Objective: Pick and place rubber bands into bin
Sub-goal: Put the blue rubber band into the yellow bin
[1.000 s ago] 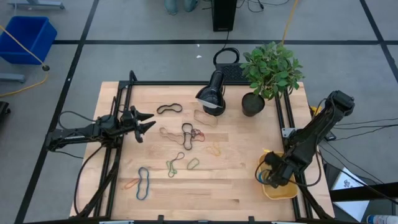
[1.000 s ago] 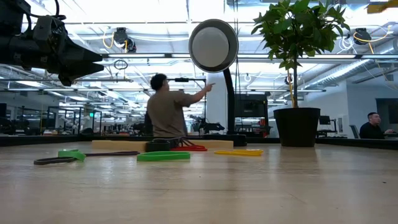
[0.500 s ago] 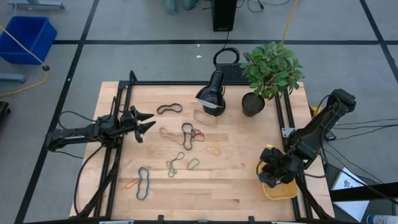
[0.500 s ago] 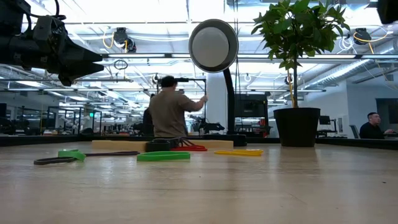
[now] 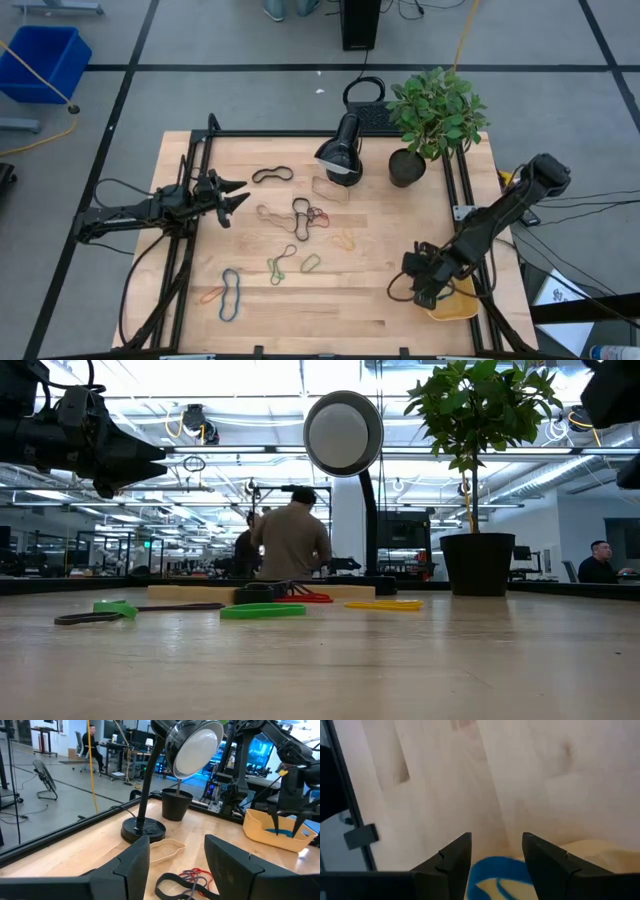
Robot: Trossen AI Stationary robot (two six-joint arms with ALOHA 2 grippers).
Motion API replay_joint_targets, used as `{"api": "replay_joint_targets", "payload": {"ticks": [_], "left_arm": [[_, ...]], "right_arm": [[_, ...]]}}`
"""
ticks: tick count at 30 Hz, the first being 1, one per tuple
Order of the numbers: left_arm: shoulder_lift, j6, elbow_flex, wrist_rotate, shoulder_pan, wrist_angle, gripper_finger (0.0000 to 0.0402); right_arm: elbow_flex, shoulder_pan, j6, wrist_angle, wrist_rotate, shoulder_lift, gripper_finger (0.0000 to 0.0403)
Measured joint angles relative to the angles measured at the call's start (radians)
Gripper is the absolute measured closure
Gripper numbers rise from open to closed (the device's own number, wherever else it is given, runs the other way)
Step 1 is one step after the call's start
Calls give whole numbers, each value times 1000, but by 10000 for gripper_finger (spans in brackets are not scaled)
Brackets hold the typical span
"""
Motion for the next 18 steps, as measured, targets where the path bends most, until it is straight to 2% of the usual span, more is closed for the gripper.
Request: {"api": "replay_joint_targets", "payload": {"ticks": [7,18], "left_arm": [[0,0,0,-1,0,0,206],[0,-1,0,-1,0,0,206]], "right_arm": [[0,26,79,-17,-22,-19,232],[0,92,221,-204,-66,-39,232]]}}
